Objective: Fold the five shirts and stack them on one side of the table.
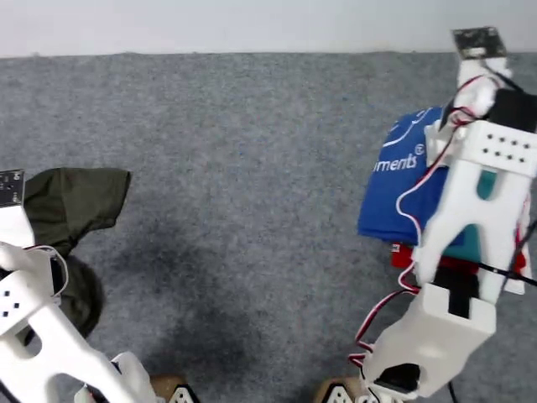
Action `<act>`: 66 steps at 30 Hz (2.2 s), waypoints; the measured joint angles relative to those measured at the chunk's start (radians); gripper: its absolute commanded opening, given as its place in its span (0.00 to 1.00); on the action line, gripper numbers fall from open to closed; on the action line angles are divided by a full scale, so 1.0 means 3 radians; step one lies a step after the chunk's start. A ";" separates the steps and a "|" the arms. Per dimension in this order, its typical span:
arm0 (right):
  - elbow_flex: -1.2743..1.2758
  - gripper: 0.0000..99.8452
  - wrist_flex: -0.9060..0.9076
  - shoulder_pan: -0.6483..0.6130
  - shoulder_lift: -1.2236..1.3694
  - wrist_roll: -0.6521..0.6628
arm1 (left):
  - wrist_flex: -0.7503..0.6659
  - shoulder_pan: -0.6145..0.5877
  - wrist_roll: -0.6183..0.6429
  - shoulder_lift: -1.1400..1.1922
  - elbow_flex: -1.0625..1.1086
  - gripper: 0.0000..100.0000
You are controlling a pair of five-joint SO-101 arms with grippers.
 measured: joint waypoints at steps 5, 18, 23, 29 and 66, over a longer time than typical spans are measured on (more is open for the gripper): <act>0.0026 0.01 -0.0041 0.0286 0.0000 0.0184 | 0.0000 0.0000 0.0000 0.0000 0.0000 0.02; 0.0077 0.33 -0.0399 0.0767 0.0409 0.0399 | 0.0000 0.0312 0.0000 0.0000 0.0000 0.02; -0.0072 0.33 -0.0348 0.0849 0.0394 0.0097 | 0.0000 0.0363 0.0000 0.0000 0.0000 0.02; -0.0082 0.13 -0.0138 0.0726 0.0281 0.0036 | 0.0000 0.0363 0.0000 0.0000 0.0000 0.02; -0.0153 0.01 -0.0061 0.1054 0.0465 0.0736 | 0.0000 0.0363 0.0000 0.0000 0.0000 0.02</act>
